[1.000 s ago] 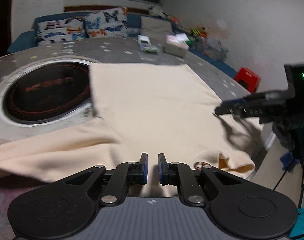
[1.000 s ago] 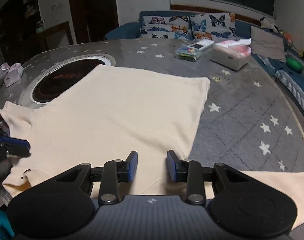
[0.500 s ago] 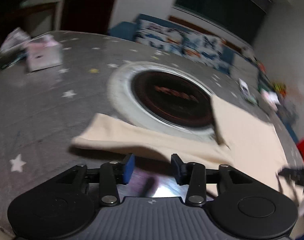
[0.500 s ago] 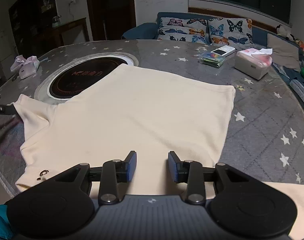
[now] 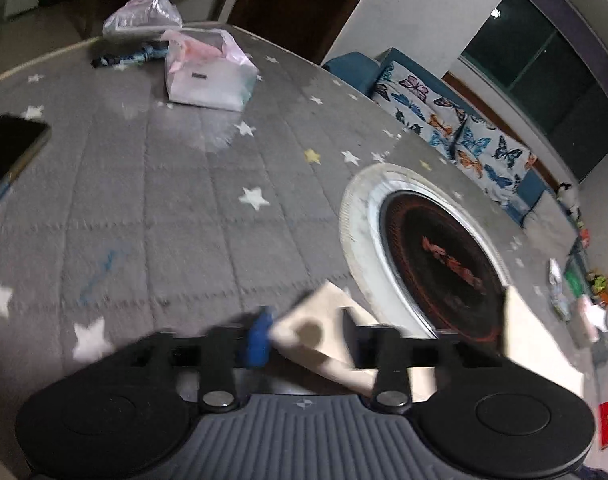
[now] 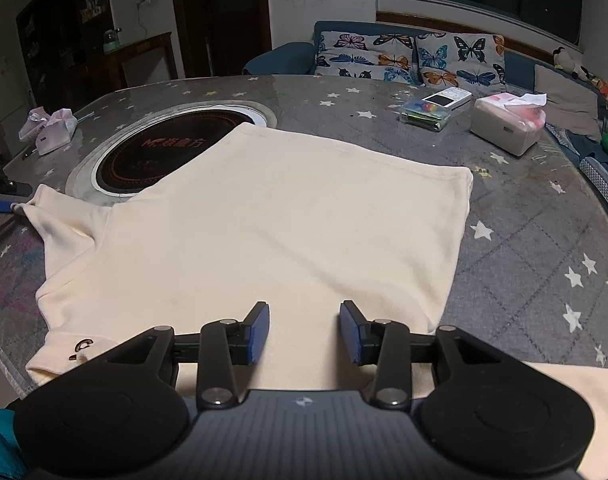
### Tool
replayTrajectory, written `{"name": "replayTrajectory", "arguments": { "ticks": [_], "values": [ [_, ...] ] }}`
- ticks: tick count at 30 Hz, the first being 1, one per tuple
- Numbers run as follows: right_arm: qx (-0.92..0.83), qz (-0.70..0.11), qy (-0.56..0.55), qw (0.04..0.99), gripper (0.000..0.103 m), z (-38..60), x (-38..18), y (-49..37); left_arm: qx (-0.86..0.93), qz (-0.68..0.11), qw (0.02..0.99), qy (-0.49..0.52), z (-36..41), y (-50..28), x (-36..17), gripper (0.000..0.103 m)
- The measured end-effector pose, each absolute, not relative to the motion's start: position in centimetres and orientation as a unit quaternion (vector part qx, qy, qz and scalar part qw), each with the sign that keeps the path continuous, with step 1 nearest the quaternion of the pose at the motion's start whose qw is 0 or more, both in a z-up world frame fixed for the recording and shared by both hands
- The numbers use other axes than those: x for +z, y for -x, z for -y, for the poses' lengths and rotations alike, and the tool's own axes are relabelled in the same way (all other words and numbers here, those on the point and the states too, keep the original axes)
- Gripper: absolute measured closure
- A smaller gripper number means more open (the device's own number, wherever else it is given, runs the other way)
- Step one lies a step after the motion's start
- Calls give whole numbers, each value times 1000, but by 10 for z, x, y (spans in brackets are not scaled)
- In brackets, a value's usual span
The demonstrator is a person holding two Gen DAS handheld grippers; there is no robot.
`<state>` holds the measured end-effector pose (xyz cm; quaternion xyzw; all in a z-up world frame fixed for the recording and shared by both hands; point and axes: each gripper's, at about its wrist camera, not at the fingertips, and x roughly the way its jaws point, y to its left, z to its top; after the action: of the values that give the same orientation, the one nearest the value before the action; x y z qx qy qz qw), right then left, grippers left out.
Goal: Fold clothes
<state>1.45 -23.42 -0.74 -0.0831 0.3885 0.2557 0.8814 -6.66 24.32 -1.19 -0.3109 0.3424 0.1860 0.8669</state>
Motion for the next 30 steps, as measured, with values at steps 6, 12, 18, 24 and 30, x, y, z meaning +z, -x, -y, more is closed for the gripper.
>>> {"name": "replayTrajectory", "arguments": {
  "ticks": [6,12,18,24,30],
  "values": [
    [253,-390,84,882,62,232,-8,-16,178,-318,897,252,-246,45,-6,97],
    [250,-390,90,882,58,228,-8,-17,164,-307,925,151,-230,22,1,95],
    [253,-386,91,882,57,225,-4,-15,133,-304,935,126,-210,24,4,91],
    [254,-387,97,881,56,220,-7,-18,75,-329,938,77,-179,14,-10,91],
    [251,-387,95,882,54,224,-7,-18,115,-336,934,36,-177,4,-18,89]
  ]
}}
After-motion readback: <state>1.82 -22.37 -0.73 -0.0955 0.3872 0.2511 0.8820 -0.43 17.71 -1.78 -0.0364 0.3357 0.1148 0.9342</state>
